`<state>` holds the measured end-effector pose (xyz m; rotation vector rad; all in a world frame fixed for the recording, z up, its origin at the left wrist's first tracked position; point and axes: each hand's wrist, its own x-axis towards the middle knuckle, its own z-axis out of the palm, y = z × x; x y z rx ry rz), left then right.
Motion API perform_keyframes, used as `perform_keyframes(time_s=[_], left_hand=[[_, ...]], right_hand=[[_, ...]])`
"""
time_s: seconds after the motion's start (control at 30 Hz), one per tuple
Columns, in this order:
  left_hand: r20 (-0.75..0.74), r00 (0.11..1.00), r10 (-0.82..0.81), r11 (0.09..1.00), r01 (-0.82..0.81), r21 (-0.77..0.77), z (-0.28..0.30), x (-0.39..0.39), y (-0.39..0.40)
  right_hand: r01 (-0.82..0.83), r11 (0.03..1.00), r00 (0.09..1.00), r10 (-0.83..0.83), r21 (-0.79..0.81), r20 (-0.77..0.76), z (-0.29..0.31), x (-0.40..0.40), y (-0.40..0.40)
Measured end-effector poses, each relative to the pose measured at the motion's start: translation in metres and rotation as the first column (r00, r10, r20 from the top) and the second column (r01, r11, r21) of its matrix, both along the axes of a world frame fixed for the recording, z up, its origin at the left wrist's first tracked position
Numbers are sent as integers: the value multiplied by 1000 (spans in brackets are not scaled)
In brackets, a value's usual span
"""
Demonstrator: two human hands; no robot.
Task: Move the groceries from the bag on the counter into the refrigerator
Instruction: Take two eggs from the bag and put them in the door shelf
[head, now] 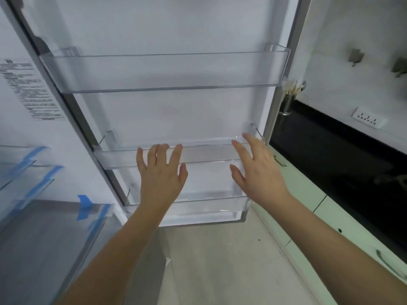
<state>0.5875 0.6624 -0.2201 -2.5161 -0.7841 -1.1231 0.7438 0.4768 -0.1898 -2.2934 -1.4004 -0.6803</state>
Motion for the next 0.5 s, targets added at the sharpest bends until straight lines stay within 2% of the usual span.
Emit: perform_keyframes(time_s=[0.13, 0.33, 0.5], left_hand=[[-42, 998, 36, 999, -35, 24, -1, 18, 6], [-142, 981, 130, 989, -138, -46, 7, 47, 8], [-236, 950, 203, 968, -231, -97, 19, 68, 10]], right_hand=[[-128, 992, 992, 128, -3, -9, -3, 33, 34], [-148, 987, 985, 152, 55, -77, -13, 71, 74], [-131, 991, 983, 129, -11, -131, -8, 95, 98]])
